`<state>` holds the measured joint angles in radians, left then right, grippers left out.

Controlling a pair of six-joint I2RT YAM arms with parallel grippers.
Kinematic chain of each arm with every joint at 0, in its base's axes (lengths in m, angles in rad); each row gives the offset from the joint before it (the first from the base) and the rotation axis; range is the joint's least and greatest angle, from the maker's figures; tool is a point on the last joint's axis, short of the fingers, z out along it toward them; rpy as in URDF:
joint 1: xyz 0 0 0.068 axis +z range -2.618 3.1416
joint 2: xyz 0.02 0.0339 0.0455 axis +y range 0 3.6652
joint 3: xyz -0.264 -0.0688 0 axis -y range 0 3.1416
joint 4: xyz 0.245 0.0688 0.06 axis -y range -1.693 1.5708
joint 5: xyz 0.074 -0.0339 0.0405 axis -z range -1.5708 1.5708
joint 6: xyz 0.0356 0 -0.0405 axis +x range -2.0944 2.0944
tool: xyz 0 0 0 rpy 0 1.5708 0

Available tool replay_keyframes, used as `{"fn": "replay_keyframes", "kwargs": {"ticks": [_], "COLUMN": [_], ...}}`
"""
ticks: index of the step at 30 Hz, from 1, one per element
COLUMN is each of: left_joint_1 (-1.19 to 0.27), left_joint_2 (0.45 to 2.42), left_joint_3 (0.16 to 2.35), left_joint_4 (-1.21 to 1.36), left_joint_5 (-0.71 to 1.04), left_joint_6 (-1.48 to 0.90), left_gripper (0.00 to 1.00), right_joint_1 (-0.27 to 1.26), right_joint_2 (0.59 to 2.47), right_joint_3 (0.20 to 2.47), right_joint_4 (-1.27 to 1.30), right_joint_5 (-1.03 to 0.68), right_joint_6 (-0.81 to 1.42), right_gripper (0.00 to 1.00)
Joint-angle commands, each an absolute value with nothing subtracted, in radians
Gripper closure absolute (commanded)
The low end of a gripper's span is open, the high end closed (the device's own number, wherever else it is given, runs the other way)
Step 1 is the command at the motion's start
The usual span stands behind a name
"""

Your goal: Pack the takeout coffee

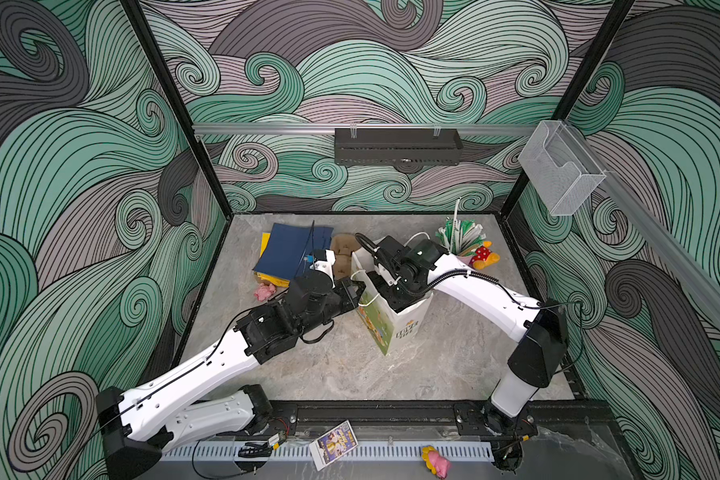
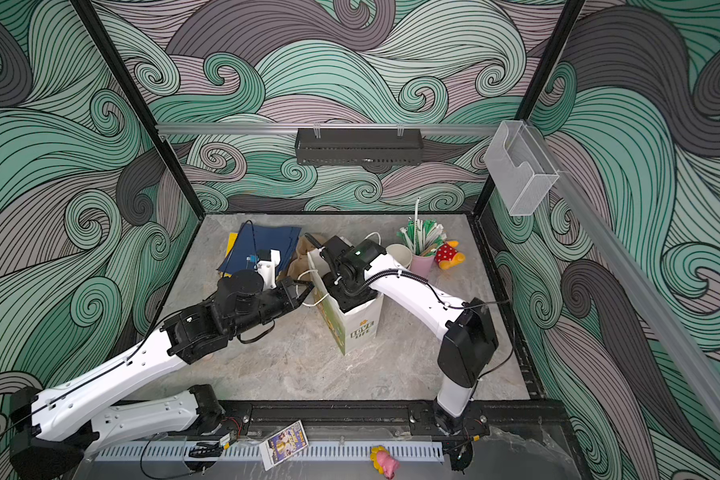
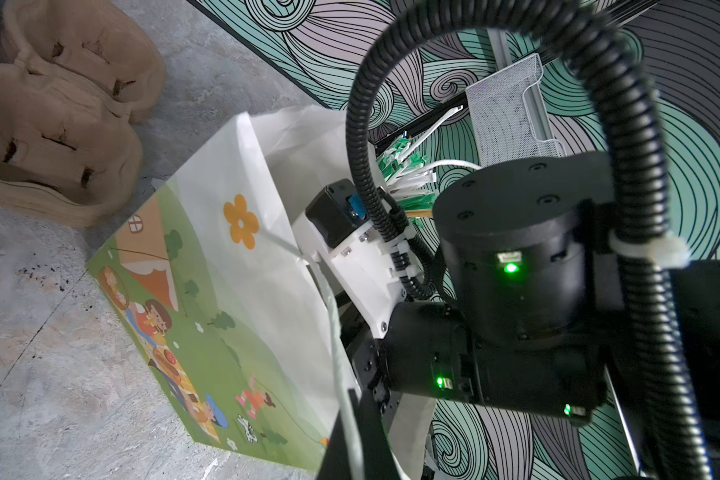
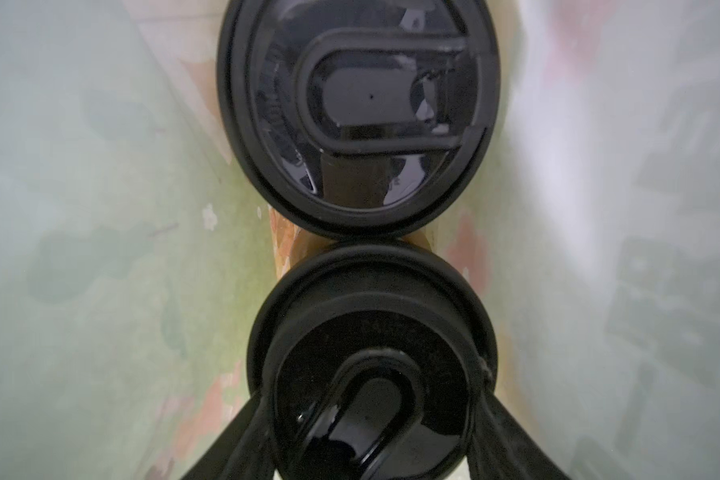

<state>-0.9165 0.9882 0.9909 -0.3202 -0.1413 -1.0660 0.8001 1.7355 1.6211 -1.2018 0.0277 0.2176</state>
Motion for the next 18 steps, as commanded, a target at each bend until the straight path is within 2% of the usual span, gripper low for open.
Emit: {"fn": "replay_keyframes", "kwargs": {"ticks": [1,18], "left_joint_1": [-0.910,-0.909], "left_joint_2": [0.971,0.948], "left_joint_3": [0.982,0.954], "left_joint_4": [-0.321,-0.345], "left_joint_5": [-0.155,-0.172], "left_joint_6": [-1.067,-1.083], "left_gripper": [1.00,1.00], "right_joint_1": [0.798,0.790], "right_joint_2": [1.726,1.677], "right_joint_3": [1.625,1.655], "right_joint_4": [-1.255,-1.198], "right_joint_5": [0.057,0.082], "right_joint_6": [0.224,0.281], "right_gripper": [0.37,0.37]}}
